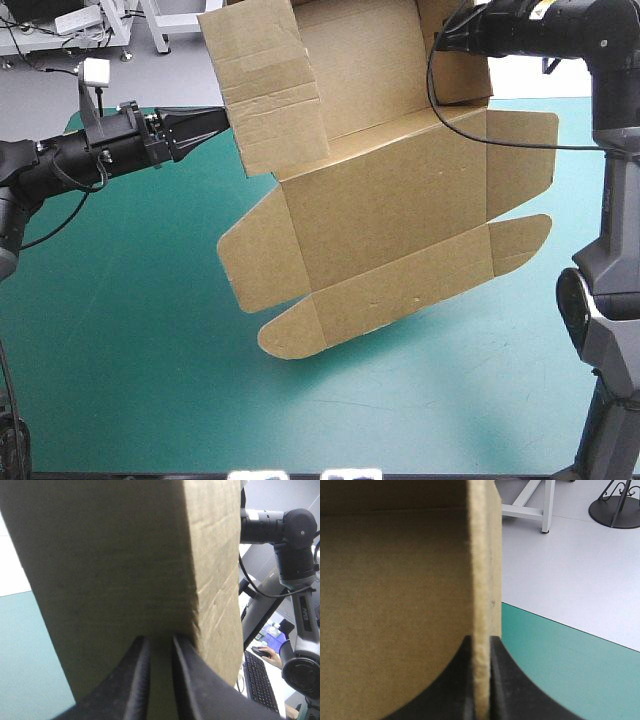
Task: Fold the box
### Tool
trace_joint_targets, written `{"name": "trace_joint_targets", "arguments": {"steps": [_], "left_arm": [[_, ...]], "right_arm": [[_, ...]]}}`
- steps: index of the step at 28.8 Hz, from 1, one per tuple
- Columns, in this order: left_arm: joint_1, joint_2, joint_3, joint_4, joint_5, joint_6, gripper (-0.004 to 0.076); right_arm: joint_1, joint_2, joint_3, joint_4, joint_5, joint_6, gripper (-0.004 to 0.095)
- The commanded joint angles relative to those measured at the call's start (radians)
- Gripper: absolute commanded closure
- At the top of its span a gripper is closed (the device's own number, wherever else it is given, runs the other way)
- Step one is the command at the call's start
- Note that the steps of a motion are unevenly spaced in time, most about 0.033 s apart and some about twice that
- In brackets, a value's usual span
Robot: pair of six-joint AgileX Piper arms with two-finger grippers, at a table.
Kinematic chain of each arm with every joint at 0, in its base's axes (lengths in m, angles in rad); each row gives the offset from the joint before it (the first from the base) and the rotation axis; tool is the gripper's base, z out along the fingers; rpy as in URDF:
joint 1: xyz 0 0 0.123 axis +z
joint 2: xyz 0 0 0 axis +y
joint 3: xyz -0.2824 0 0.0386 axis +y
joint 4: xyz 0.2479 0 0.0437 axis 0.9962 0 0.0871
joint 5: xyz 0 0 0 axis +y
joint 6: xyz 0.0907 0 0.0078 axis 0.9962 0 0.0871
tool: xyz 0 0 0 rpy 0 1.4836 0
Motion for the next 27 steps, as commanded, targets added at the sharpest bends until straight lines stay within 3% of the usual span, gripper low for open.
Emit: {"name": "trace_joint_targets", "arguments": {"steps": [1, 12, 19, 23, 27], "left_arm": [[-0.006, -0.037, -0.036, -0.080, 0.044, 0.006, 0.0575], [-0.015, -0.037, -0.036, -0.084, 0.062, 0.006, 0.0541], [-0.015, -0.037, -0.036, 0.006, -0.057, 0.008, 0.0541], [-0.015, -0.037, -0.036, 0.088, -0.073, 0.008, 0.0541], [-0.015, -0.037, -0.036, 0.028, -0.129, 0.013, 0.0542]], "right_arm": [[-0.006, -0.048, -0.021, 0.039, 0.005, 0.008, 0.0927], [0.051, -0.003, -0.021, -0.016, 0.005, 0.008, 0.0927], [0.089, 0.007, -0.021, -0.008, 0.003, 0.008, 0.0927], [0.093, 0.007, -0.021, -0.018, 0.003, 0.008, 0.0927], [0.093, 0.007, -0.021, -0.057, 0.003, 0.008, 0.0927]]}}
